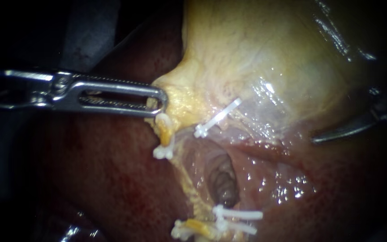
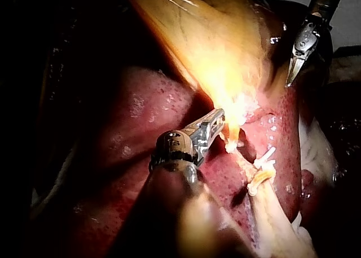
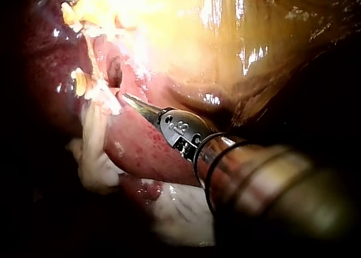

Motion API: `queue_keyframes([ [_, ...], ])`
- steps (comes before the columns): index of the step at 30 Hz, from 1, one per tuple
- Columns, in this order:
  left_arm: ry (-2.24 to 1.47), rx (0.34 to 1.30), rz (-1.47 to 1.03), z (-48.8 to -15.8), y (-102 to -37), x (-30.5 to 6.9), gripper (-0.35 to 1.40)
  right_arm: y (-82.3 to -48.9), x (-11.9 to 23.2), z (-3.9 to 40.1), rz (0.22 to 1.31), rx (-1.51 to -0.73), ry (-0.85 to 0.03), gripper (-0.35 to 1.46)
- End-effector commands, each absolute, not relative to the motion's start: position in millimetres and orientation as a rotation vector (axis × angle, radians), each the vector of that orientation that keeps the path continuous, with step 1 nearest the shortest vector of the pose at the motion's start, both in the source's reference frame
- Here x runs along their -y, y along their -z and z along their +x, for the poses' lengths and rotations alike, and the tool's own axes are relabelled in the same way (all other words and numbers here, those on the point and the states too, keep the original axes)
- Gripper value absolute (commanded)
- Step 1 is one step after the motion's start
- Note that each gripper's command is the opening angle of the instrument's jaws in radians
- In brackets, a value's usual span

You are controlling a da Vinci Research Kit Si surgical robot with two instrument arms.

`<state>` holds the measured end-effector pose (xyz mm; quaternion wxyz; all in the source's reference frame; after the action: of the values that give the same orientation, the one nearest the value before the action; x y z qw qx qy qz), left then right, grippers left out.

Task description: Go back from the cut right tube

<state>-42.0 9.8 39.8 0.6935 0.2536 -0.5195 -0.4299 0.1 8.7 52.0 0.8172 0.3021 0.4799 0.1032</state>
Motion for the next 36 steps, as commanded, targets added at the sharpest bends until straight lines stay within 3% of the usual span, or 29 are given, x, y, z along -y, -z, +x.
queue_keyframes([
  [1, 0.960, 1.160, 0.566, -42.0, -39.8, -9.8, -0.35, -52.0, -8.6, 0.3, 0.639, -1.025, -0.215, -0.35],
  [11, 0.955, 1.161, 0.563, -42.1, -39.8, -9.8, -0.35, -52.2, -8.6, 1.5, 0.598, -1.045, -0.161, -0.35],
  [15, 0.955, 1.161, 0.563, -42.1, -39.8, -9.8, -0.35, -52.2, -8.6, 1.7, 0.588, -1.048, -0.147, 0.51],
  [19, 0.955, 1.161, 0.563, -42.1, -39.8, -9.8, -0.35, -52.2, -8.6, 1.6, 0.570, -1.056, -0.115, 1.01],
  [26, 0.955, 1.161, 0.563, -42.1, -39.8, -9.8, -0.35, -52.2, -8.6, 1.7, 0.560, -1.059, -0.099, 1.11],
  [36, 0.955, 1.161, 0.562, -42.1, -39.8, -9.8, -0.35, -52.2, -8.6, 1.7, 0.560, -1.059, -0.099, 1.11],
])
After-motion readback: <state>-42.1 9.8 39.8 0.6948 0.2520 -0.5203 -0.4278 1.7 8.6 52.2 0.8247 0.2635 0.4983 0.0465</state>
